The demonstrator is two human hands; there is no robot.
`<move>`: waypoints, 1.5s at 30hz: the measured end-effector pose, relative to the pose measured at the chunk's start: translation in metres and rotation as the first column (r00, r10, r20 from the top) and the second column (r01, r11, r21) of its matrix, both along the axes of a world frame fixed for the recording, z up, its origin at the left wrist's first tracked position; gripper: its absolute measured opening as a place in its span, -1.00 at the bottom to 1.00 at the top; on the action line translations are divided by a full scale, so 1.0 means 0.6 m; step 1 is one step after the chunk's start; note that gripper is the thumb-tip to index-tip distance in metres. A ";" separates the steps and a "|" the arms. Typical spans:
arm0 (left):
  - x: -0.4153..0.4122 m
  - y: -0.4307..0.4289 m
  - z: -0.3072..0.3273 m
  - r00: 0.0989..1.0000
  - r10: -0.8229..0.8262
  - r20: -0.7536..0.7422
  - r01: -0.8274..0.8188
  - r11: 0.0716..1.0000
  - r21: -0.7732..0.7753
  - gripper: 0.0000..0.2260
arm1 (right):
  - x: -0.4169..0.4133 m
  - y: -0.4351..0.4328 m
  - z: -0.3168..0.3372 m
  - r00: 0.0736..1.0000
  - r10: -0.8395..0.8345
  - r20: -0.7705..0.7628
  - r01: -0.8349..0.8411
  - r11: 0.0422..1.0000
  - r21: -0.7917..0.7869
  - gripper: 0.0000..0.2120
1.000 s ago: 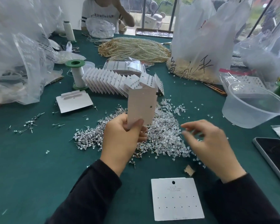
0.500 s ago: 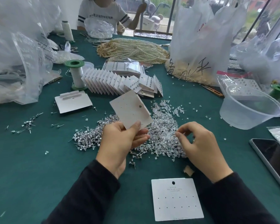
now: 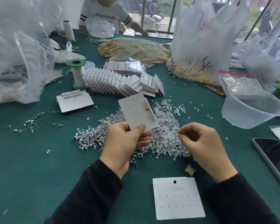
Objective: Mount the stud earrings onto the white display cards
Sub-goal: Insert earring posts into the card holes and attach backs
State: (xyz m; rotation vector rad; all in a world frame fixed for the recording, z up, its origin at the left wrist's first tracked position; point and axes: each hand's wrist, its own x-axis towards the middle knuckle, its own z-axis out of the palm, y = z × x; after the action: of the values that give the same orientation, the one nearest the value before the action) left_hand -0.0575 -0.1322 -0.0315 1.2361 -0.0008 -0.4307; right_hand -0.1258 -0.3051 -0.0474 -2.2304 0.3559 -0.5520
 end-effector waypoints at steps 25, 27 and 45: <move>-0.019 -0.025 -0.012 0.987 -0.034 0.154 0.015 0.993 0.121 -0.90 | 0.005 0.082 0.009 0.939 0.145 0.313 -0.161 0.987 0.024 -0.88; -0.019 -0.024 -0.012 0.986 -0.033 0.161 0.014 0.993 0.120 -0.88 | 0.005 0.082 0.007 0.939 0.141 0.313 -0.159 0.987 0.034 -0.87; -0.022 -0.014 0.002 0.976 -0.107 0.188 0.088 0.990 0.110 -0.82 | 0.004 0.090 -0.001 0.904 0.136 0.404 -0.053 0.977 -0.209 -0.97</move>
State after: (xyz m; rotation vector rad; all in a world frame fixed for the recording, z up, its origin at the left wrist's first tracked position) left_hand -0.0709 -0.1409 -0.0305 1.3780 -0.2087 -0.3980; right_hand -0.1236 -0.2509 -0.0479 -2.2213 -0.0318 -1.0235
